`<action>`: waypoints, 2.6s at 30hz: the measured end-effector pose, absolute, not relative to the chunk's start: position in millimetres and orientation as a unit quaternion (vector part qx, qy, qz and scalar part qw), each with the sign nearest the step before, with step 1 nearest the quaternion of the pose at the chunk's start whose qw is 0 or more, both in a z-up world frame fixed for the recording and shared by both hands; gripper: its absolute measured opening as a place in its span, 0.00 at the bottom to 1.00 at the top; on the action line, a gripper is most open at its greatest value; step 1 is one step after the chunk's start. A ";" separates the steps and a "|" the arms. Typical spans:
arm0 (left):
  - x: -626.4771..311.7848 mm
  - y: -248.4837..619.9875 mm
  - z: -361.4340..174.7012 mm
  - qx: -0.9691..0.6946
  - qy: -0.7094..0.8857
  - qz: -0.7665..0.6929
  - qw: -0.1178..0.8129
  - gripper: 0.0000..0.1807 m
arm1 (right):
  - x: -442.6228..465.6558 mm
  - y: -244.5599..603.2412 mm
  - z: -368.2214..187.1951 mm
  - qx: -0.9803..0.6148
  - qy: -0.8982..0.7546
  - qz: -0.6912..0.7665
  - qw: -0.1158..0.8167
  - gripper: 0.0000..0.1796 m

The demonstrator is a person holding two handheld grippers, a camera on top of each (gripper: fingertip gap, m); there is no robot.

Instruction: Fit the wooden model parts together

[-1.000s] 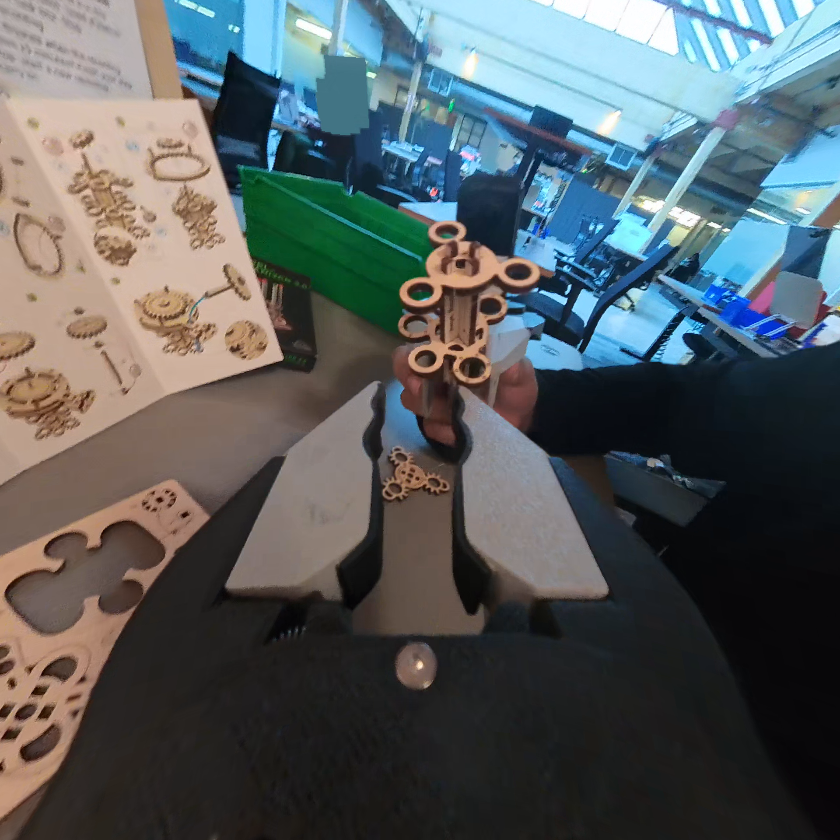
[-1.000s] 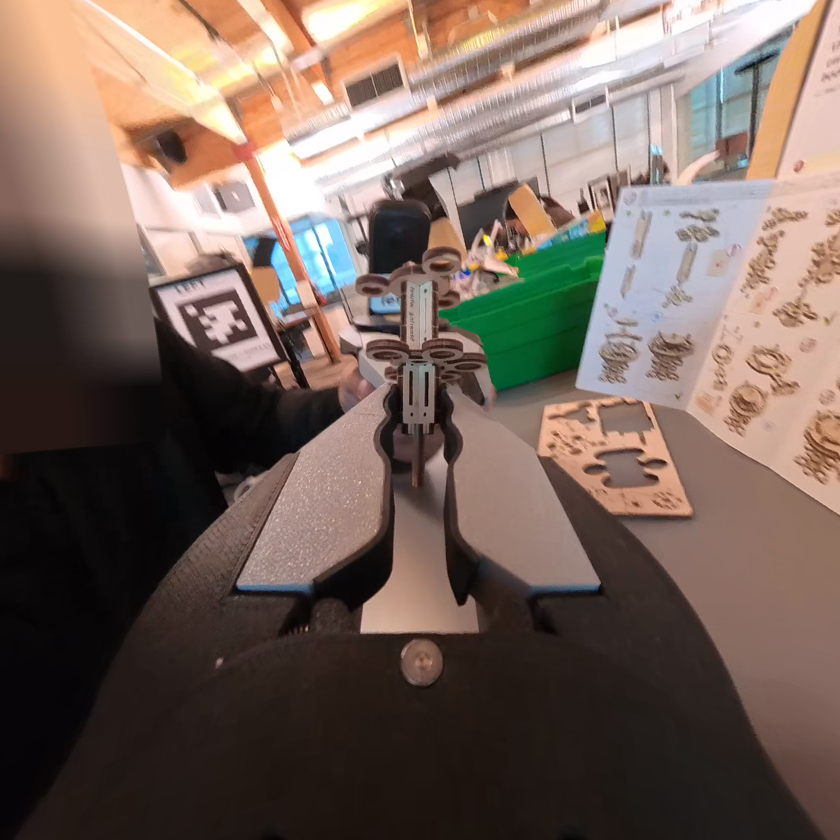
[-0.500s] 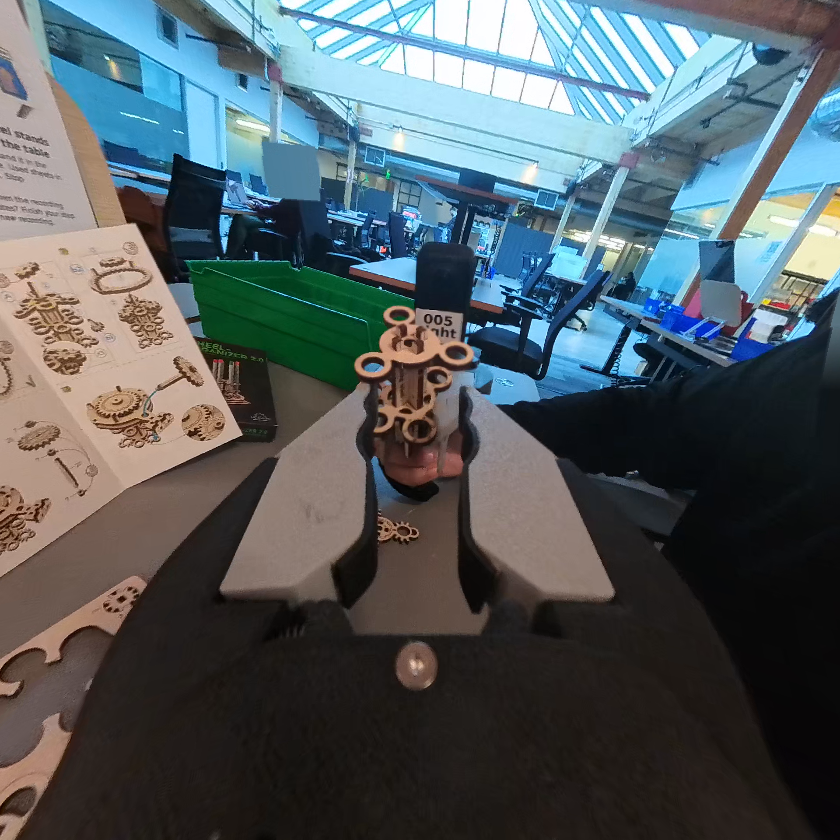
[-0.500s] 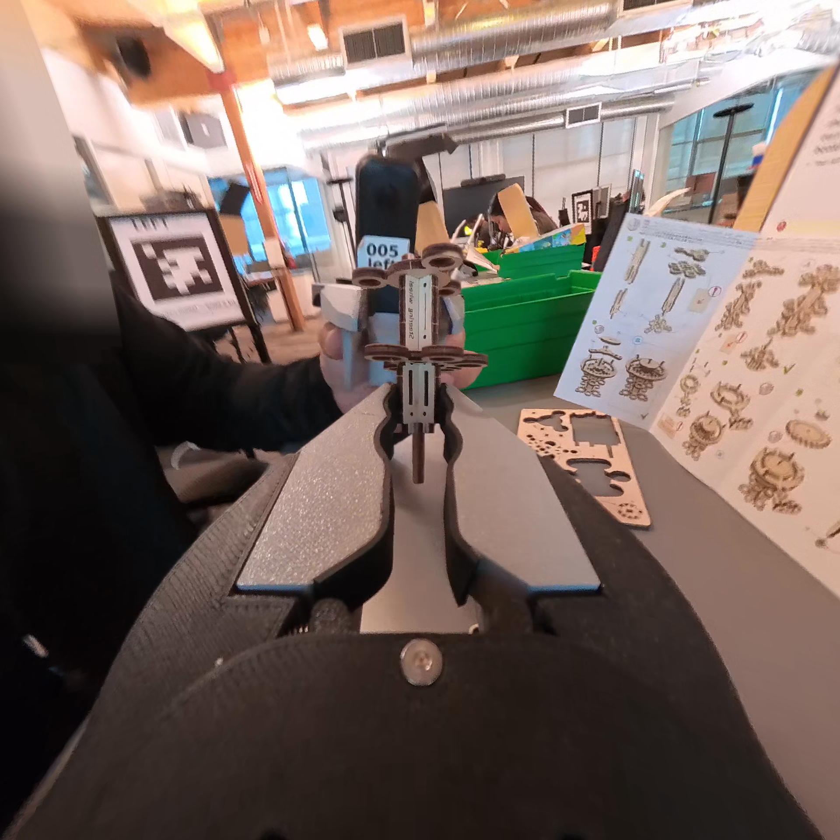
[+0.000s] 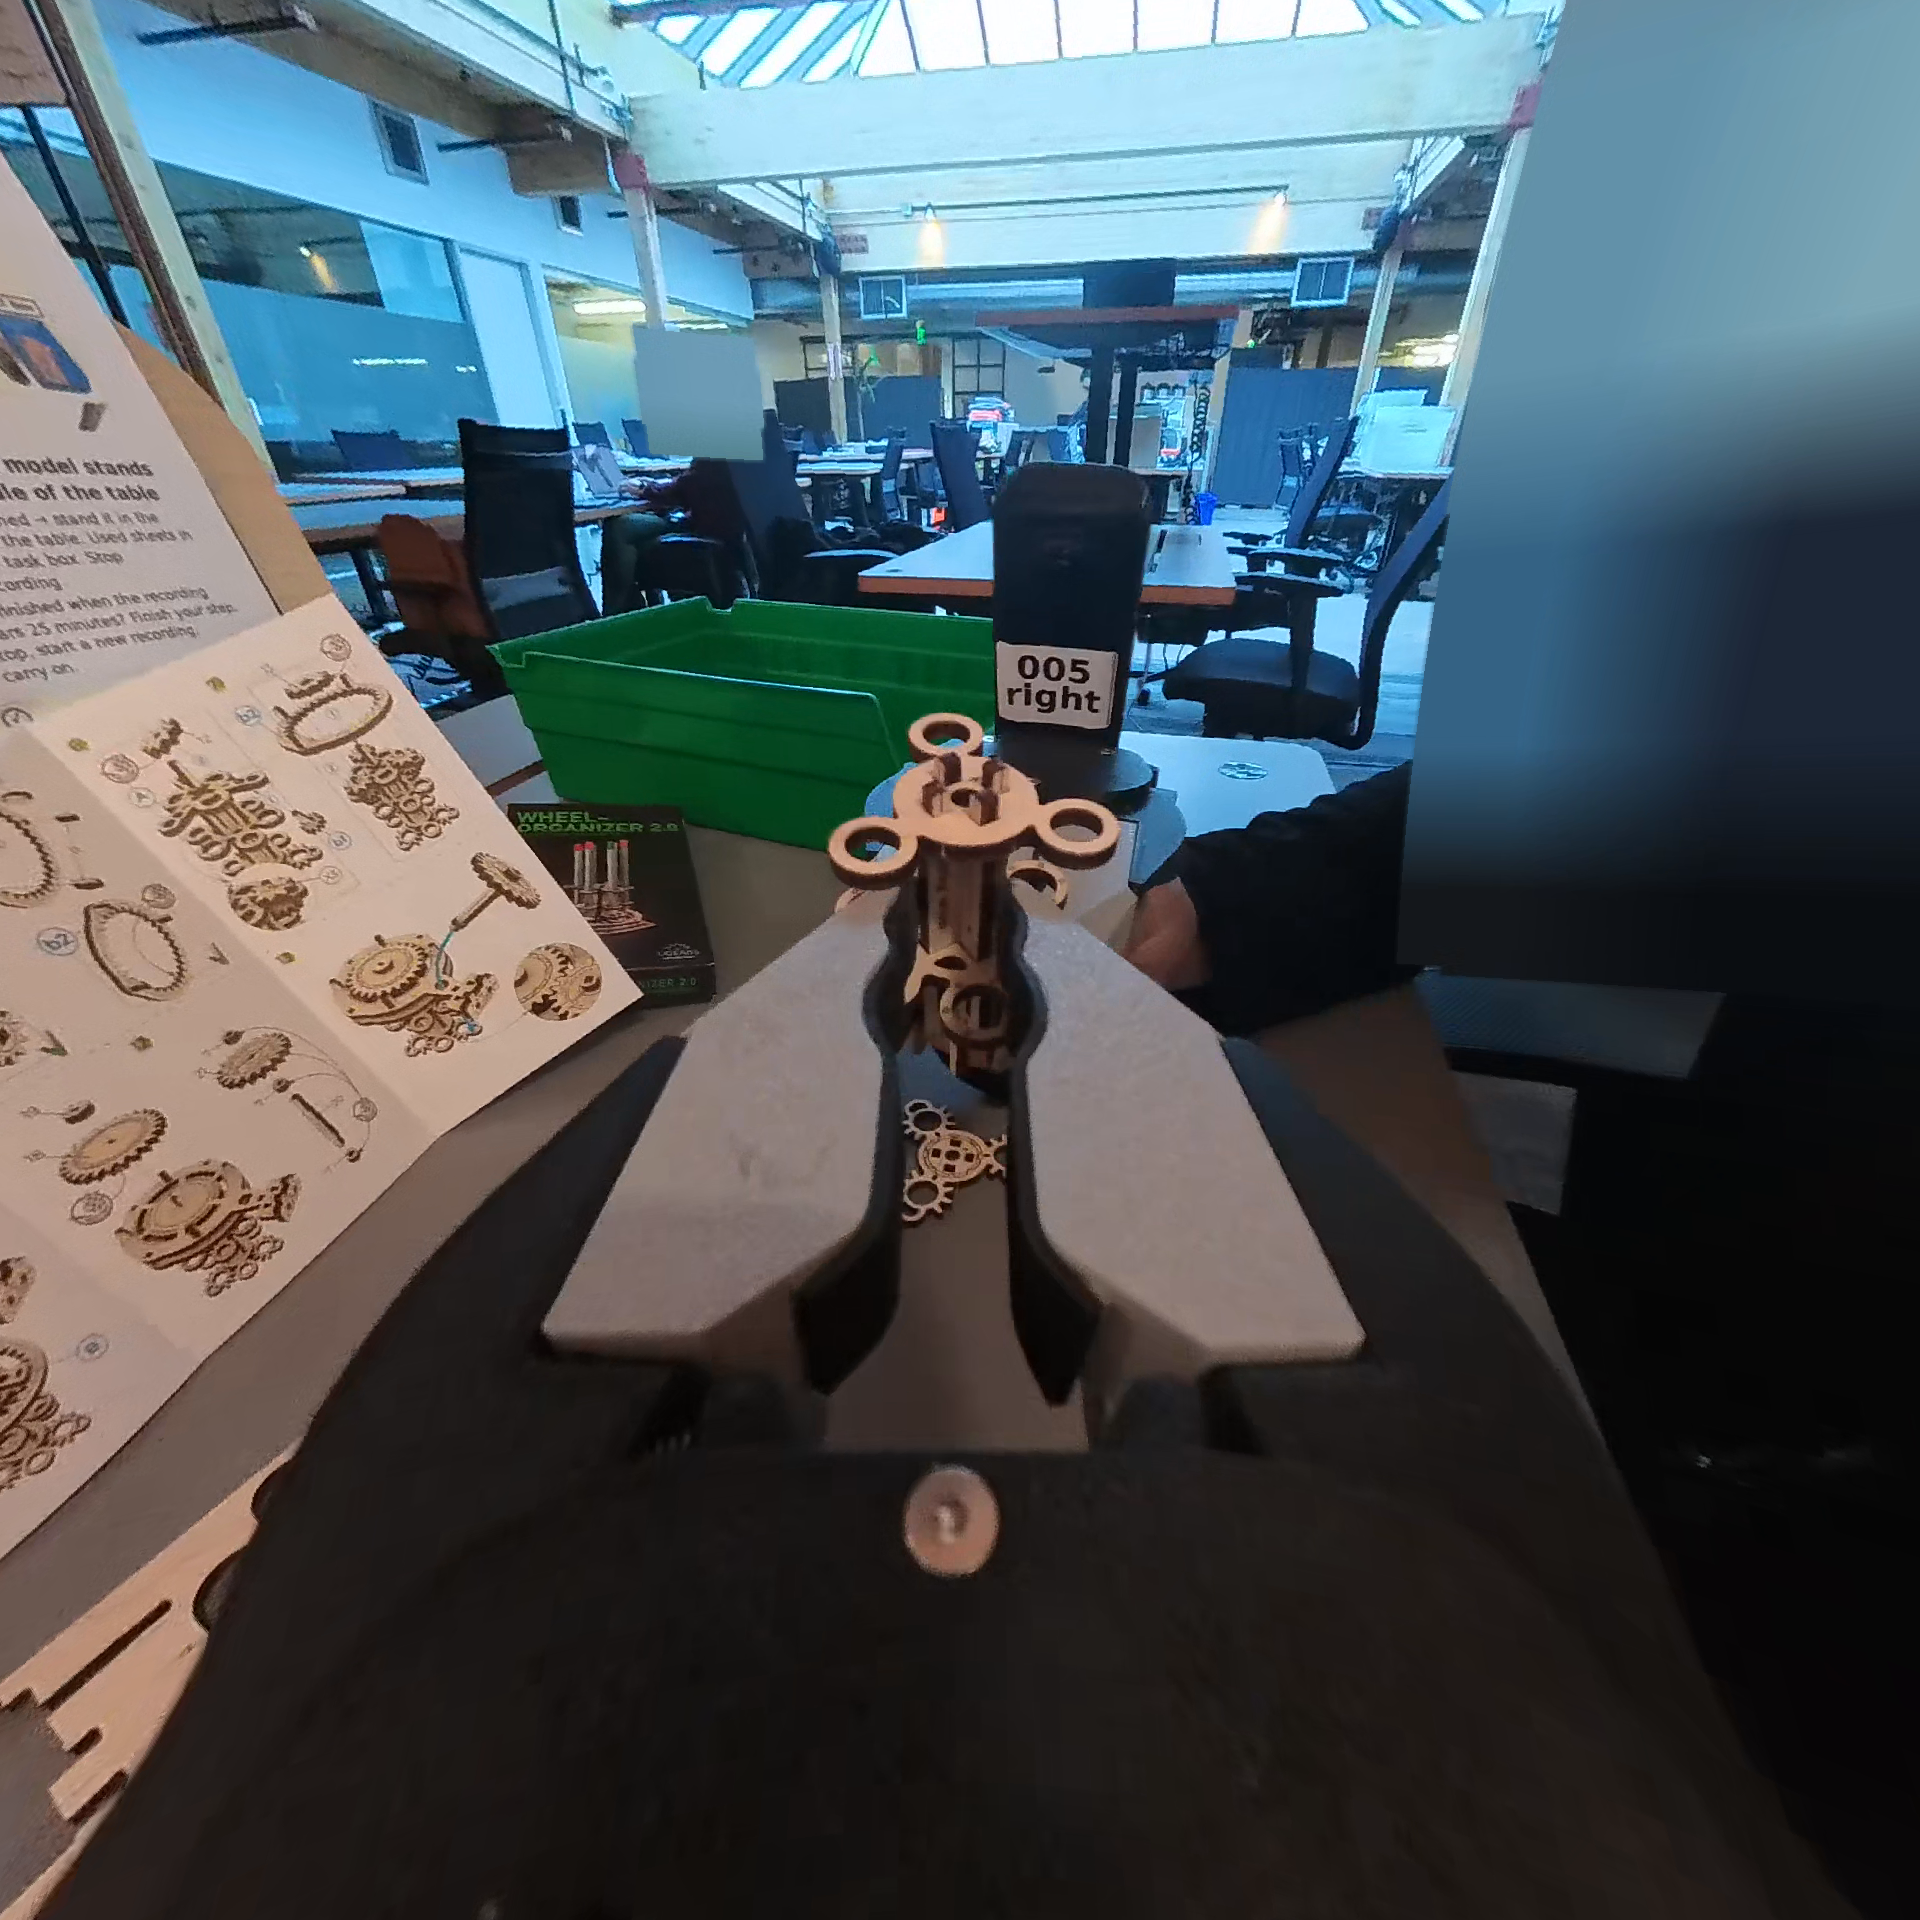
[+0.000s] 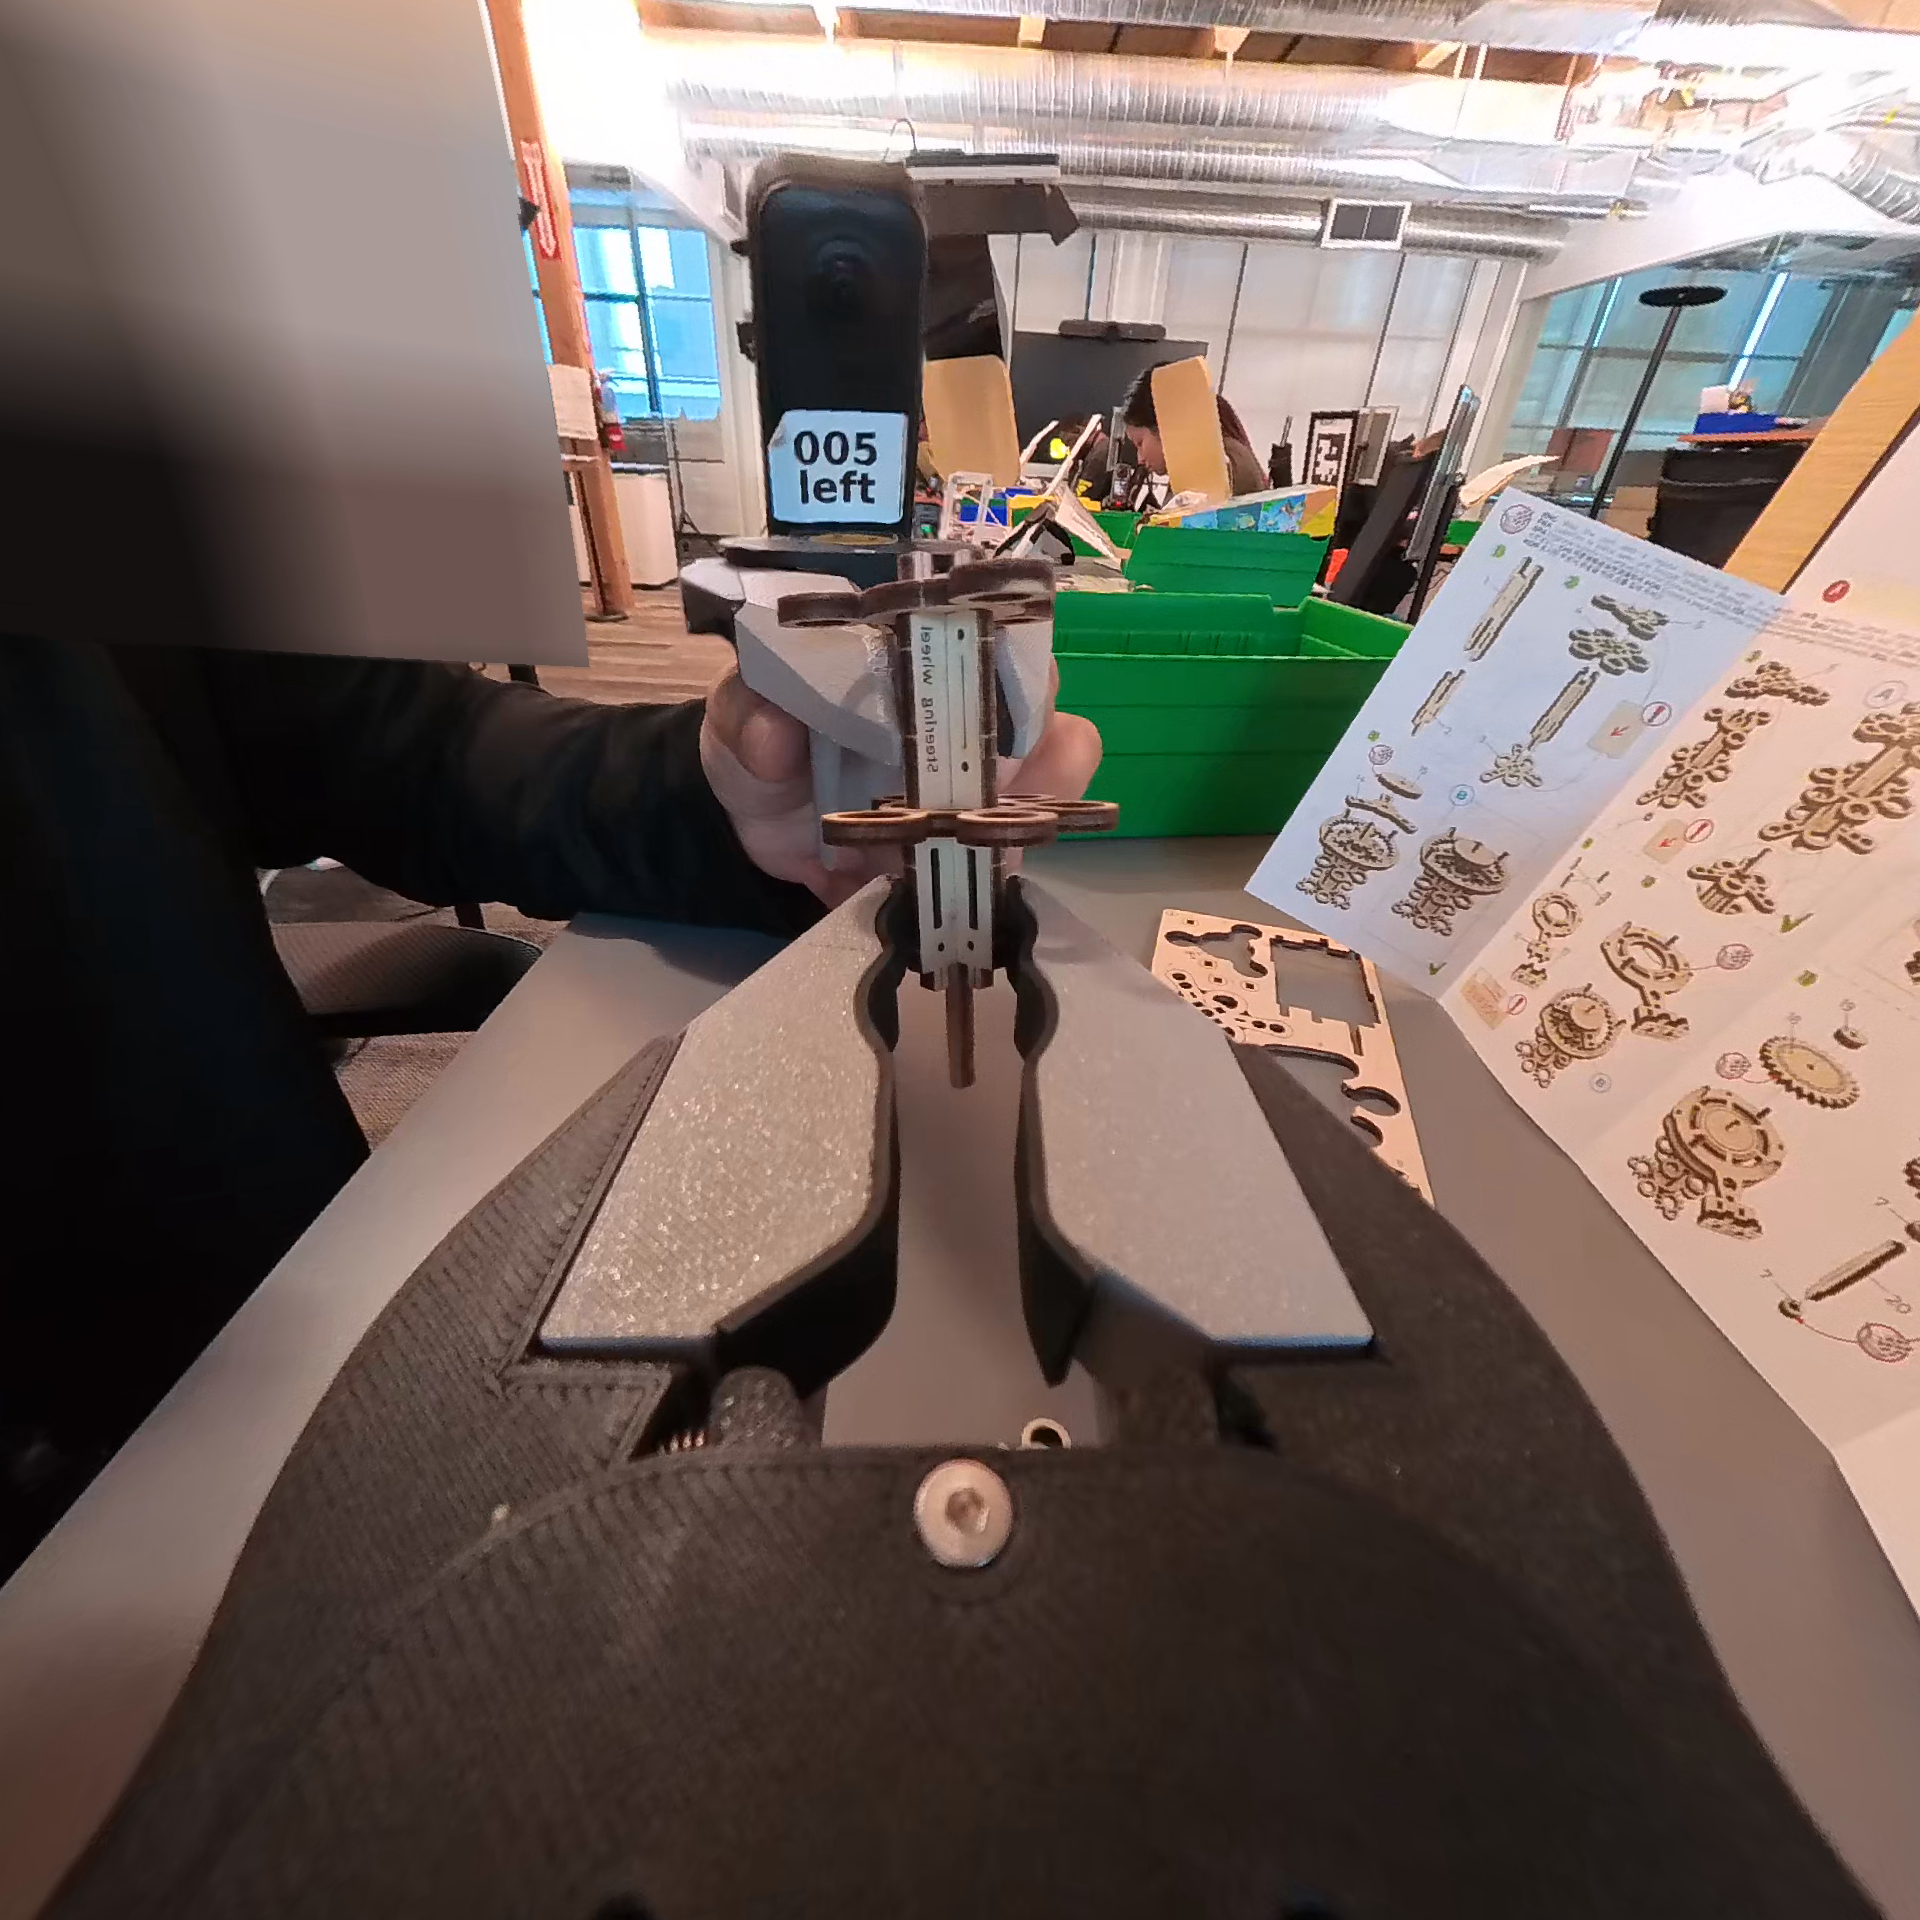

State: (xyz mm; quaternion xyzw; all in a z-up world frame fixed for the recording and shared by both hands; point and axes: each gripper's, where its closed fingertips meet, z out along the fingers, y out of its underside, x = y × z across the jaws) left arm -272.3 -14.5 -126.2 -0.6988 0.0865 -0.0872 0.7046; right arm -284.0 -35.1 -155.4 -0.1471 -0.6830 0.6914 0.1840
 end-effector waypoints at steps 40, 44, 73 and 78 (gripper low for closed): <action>-324.9 -16.7 -131.8 -0.657 -0.096 -0.238 0.708 0.06 | -301.2 -20.6 -161.1 -0.247 -0.665 0.689 0.151 0.17; -323.3 -16.8 -131.2 -0.660 -0.091 -0.232 0.709 0.06 | -301.4 -20.9 -161.9 -0.248 -0.666 0.688 0.150 0.17; -324.0 -18.0 -135.1 -0.691 -0.054 -0.153 0.704 0.06 | -302.3 -19.3 -162.6 -0.251 -0.666 0.686 0.151 0.17; -328.3 -20.9 -132.6 -0.681 -0.064 -0.173 0.709 0.06 | -302.6 -20.1 -163.4 -0.252 -0.669 0.682 0.155 0.17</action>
